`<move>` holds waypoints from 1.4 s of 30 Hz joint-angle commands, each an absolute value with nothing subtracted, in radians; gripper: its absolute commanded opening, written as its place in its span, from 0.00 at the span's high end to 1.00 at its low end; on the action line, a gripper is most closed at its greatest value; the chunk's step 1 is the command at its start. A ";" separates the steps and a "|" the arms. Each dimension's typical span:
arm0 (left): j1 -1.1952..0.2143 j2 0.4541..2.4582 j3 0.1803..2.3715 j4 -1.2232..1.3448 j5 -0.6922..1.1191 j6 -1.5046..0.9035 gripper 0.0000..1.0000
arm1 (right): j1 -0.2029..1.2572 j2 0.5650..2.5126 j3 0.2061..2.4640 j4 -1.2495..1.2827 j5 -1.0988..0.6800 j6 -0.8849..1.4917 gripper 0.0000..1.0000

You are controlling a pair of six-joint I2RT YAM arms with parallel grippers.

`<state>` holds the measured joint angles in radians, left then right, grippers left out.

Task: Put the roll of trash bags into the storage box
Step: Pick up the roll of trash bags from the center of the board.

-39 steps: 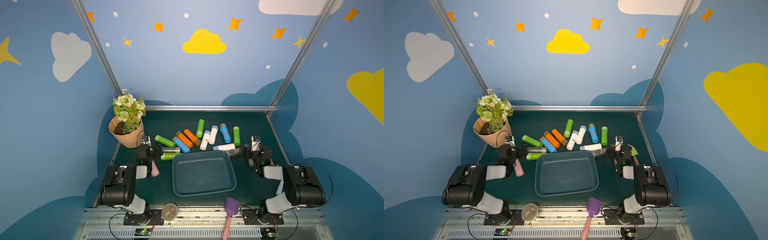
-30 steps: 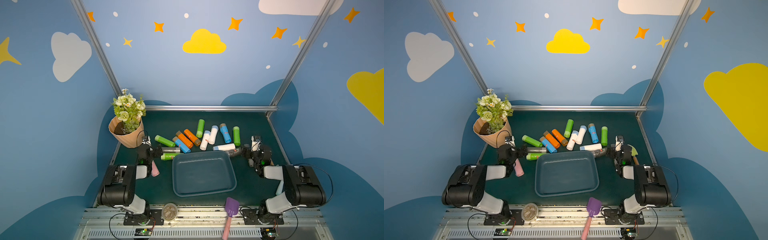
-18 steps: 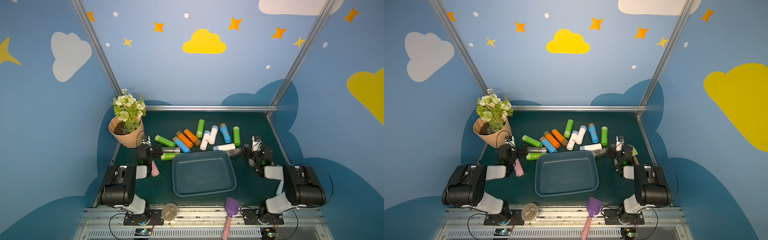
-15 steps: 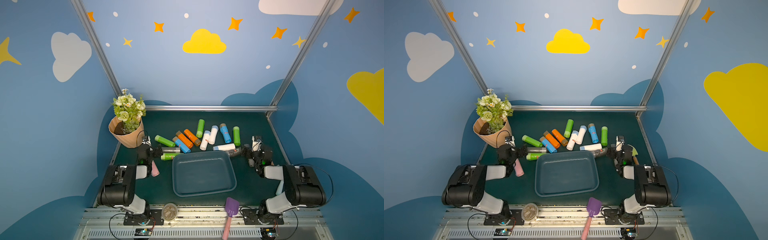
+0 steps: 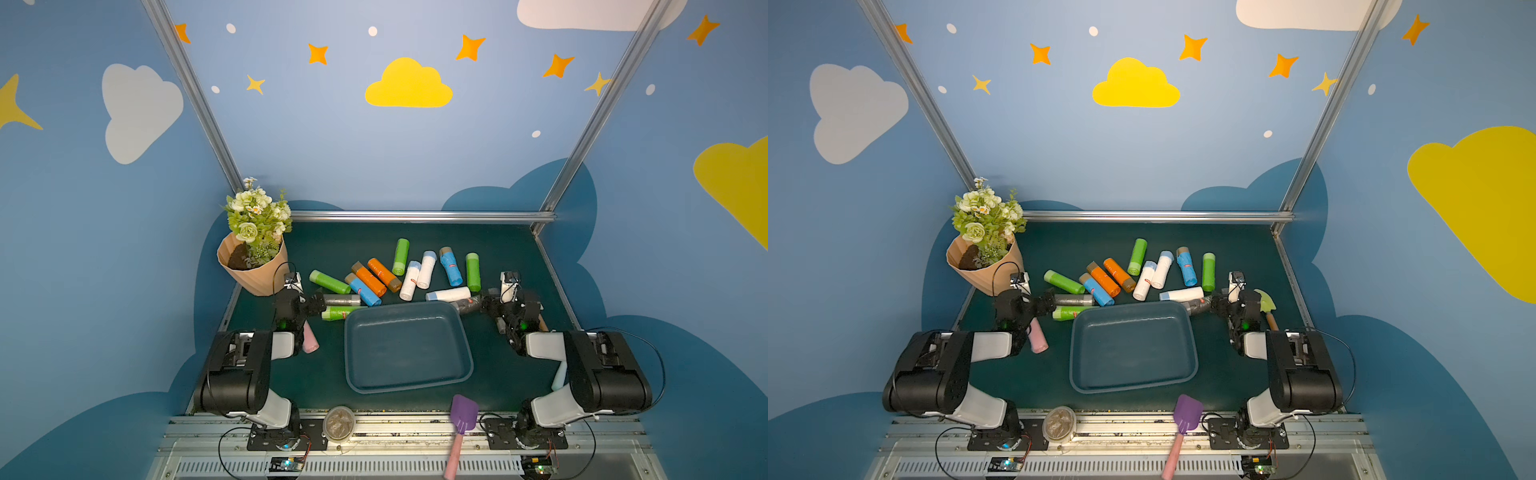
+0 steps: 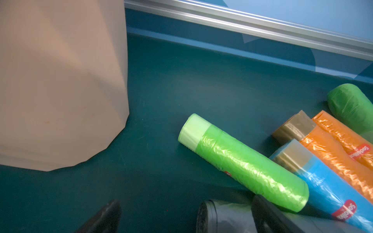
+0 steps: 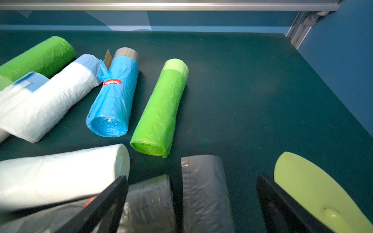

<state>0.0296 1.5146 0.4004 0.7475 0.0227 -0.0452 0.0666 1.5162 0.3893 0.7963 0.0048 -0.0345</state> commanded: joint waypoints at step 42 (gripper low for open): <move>-0.267 1.052 0.702 -0.565 -0.281 -0.854 0.20 | 1.116 1.267 0.706 0.143 0.029 -0.235 0.03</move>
